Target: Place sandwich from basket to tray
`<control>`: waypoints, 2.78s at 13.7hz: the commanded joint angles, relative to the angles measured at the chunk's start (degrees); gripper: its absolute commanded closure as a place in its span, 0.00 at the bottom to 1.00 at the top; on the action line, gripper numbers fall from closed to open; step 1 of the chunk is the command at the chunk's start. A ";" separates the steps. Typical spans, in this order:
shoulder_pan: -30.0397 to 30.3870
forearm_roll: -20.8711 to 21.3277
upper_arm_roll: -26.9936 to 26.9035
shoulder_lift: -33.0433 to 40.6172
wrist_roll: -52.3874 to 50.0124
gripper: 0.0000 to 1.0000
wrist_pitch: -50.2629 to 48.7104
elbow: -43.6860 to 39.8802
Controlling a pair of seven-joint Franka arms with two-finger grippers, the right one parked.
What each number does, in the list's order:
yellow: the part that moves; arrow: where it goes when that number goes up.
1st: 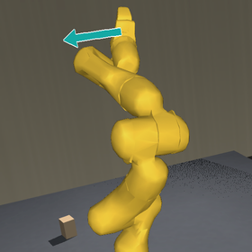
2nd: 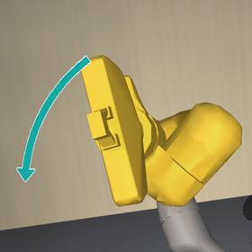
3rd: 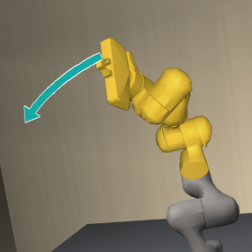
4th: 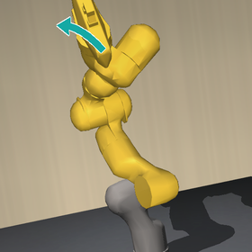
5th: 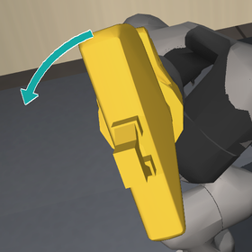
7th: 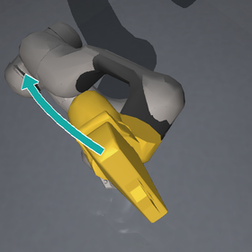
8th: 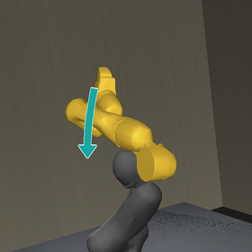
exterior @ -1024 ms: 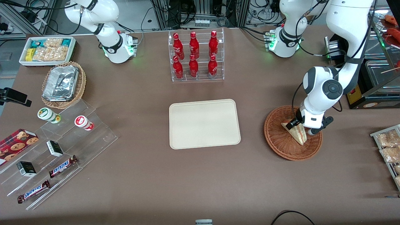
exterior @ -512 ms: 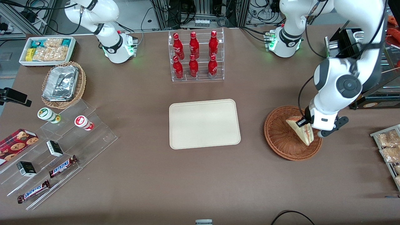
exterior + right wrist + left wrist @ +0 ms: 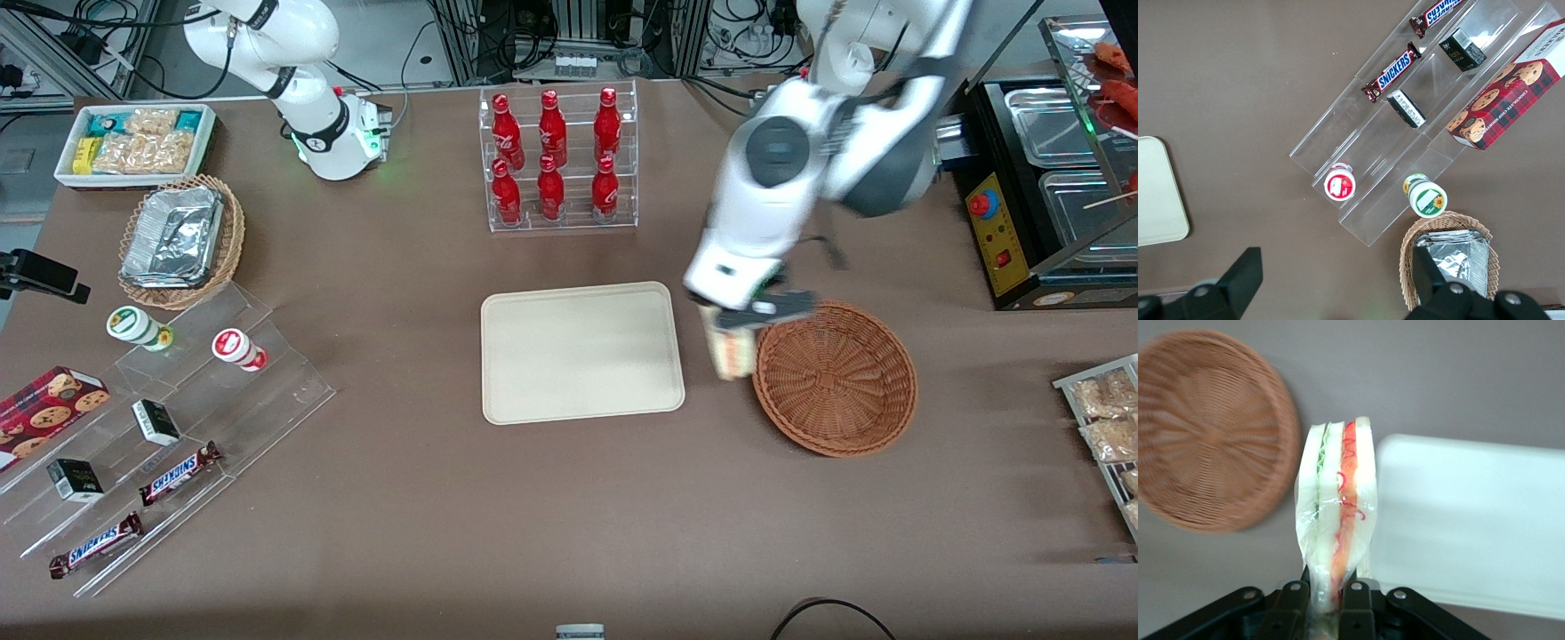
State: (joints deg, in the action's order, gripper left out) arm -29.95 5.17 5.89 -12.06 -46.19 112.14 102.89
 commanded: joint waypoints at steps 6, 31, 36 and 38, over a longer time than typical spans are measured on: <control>-12.05 0.11 -0.88 -21.06 -6.79 1.00 8.17 -13.76; 7.68 -1.73 -2.64 8.08 5.45 0.00 -21.86 -16.05; 21.57 -5.43 -2.73 17.31 29.19 0.00 -25.65 -10.26; 25.79 -5.52 -2.73 18.73 37.01 0.00 -27.40 -9.38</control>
State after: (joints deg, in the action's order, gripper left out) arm -7.73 0.79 2.30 3.49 -15.45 85.70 90.29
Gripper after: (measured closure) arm 0.000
